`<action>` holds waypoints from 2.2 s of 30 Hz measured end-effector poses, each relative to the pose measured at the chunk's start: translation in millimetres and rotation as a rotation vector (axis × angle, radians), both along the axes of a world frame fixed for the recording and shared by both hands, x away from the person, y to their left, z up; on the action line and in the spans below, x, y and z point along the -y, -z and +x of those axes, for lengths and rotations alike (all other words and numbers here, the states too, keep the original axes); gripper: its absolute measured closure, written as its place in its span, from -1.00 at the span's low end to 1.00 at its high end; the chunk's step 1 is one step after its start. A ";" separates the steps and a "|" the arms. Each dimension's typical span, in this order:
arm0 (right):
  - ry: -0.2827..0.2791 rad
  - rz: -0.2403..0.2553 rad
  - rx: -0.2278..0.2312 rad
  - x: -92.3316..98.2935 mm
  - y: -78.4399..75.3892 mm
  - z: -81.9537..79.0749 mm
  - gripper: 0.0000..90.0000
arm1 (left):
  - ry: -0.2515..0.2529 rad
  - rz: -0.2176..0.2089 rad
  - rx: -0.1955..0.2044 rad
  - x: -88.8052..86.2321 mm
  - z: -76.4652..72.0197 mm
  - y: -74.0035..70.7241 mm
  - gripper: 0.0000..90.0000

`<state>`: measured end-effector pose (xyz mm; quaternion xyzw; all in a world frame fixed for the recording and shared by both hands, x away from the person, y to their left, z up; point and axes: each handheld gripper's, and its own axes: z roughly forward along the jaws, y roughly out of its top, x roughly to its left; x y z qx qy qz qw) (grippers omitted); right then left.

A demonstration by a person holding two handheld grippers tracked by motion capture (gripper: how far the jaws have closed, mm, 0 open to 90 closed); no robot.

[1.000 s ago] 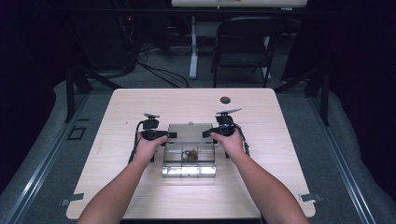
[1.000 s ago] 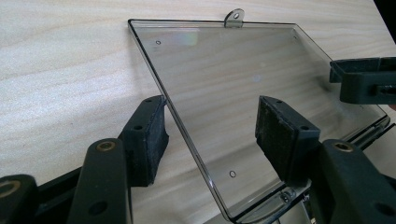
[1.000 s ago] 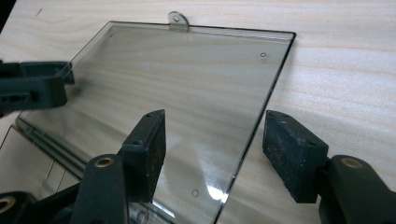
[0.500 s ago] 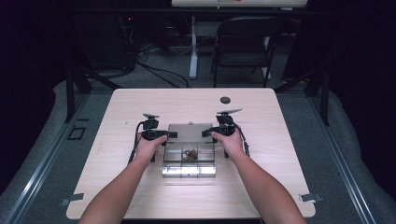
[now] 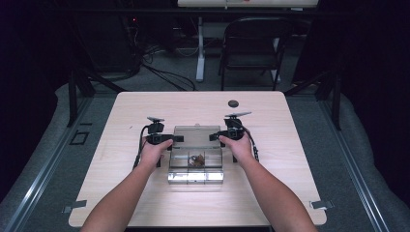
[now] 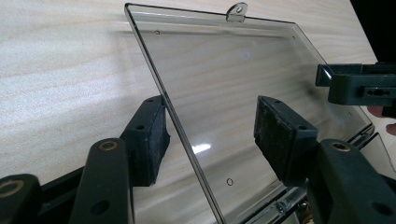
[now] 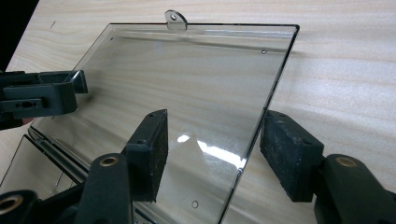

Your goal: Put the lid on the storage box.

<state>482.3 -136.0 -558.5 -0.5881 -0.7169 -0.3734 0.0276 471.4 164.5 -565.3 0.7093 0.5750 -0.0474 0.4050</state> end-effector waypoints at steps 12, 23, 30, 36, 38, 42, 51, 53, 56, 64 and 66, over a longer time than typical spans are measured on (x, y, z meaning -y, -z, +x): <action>-0.021 -0.008 0.045 2.2 -7.3 -1.6 -0.04 | -0.004 -0.015 0.041 -2.9 -1.2 -5.7 0.05; -0.021 -0.012 0.075 1.1 -12.7 -4.7 -0.01 | -0.009 -0.008 0.064 -4.2 -3.8 -11.1 0.13; -0.032 -0.021 0.098 0.8 -19.1 -8.3 0.00 | -0.009 -0.006 0.082 -5.7 -6.3 -17.1 0.17; -0.044 -0.024 0.121 0.7 -24.9 -12.1 0.01 | -0.012 -0.004 0.097 -6.7 -9.5 -23.0 0.20; -0.044 -0.024 0.127 0.8 -26.6 -13.4 0.02 | -0.009 -0.002 0.107 -7.1 -10.6 -25.0 0.20; -0.048 -0.021 0.141 1.0 -31.2 -16.3 0.03 | -0.008 -0.006 0.113 -7.5 -12.5 -28.3 0.21; -0.060 -0.023 0.162 2.9 -38.7 -21.5 0.03 | 0.013 0.021 0.145 -5.6 -15.9 -37.9 0.23; -0.064 -0.023 0.165 3.8 -39.9 -22.2 0.03 | 0.015 0.018 0.149 -5.6 -16.5 -39.9 0.23; -0.063 -0.020 0.169 4.4 -42.1 -24.0 0.04 | 0.016 0.012 0.150 -6.0 -17.9 -41.6 0.23; -0.084 -0.032 0.192 5.0 -49.1 -30.9 0.04 | 0.032 0.012 0.169 -6.9 -22.8 -47.8 0.23; -0.092 -0.036 0.197 5.3 -51.1 -32.7 0.04 | 0.034 0.012 0.171 -6.8 -24.3 -49.5 0.23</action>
